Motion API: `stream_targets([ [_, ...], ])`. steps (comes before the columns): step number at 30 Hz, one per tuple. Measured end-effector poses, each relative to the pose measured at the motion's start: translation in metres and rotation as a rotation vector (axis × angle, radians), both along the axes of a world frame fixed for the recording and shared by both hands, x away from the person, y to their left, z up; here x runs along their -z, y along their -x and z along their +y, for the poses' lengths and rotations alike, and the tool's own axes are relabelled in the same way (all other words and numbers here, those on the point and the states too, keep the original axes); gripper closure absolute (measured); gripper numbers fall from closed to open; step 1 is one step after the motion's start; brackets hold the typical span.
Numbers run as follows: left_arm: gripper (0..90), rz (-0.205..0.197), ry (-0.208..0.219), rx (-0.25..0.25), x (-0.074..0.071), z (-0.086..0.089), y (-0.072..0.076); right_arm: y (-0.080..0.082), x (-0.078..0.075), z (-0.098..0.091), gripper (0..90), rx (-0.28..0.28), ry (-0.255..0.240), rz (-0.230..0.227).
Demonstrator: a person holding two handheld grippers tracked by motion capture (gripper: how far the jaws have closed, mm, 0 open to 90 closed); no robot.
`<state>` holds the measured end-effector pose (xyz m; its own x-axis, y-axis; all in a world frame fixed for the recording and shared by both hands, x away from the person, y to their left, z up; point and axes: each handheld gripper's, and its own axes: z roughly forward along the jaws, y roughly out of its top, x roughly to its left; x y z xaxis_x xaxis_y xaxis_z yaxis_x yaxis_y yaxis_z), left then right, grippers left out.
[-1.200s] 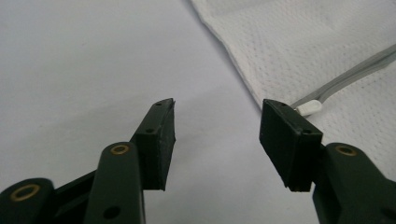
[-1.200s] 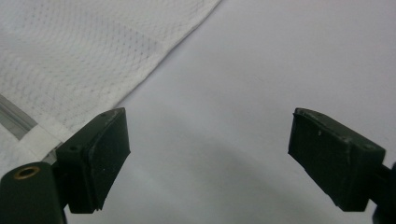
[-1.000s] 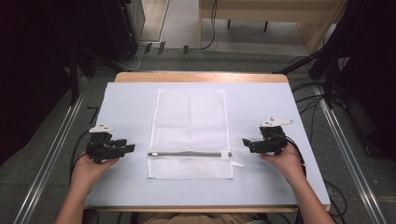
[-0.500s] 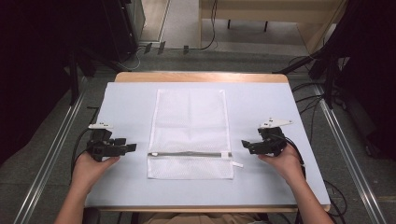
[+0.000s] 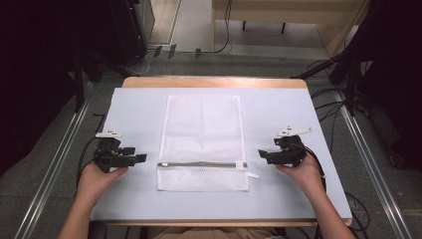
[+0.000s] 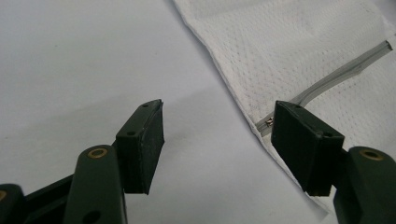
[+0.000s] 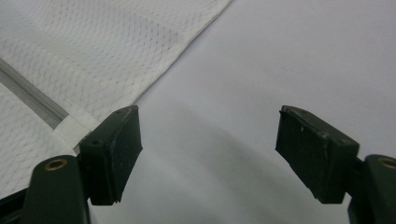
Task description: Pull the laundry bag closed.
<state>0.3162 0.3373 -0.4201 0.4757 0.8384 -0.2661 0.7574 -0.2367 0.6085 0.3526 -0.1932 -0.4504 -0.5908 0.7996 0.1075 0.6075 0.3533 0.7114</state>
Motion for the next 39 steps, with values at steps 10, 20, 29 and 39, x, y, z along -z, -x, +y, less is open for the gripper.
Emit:
stream_targets([
  [10,35.0,0.003,-0.001,0.012,0.0009,-0.0005,-0.0001,0.0001,0.0010,0.0006,27.0,-0.005,0.015,0.011],
  [20,34.5,0.008,-0.002,0.013,0.0020,-0.0012,-0.0002,0.0003,0.0007,0.0008,30.3,-0.010,0.016,0.021],
  [29,34.6,0.015,0.006,0.010,0.0021,-0.0012,0.0000,0.0007,0.0007,0.0012,32.5,-0.015,0.019,0.028],
  [39,34.8,0.015,0.003,0.021,0.0024,-0.0020,0.0001,0.0006,0.0010,0.0017,34.6,-0.020,0.023,0.039],
])
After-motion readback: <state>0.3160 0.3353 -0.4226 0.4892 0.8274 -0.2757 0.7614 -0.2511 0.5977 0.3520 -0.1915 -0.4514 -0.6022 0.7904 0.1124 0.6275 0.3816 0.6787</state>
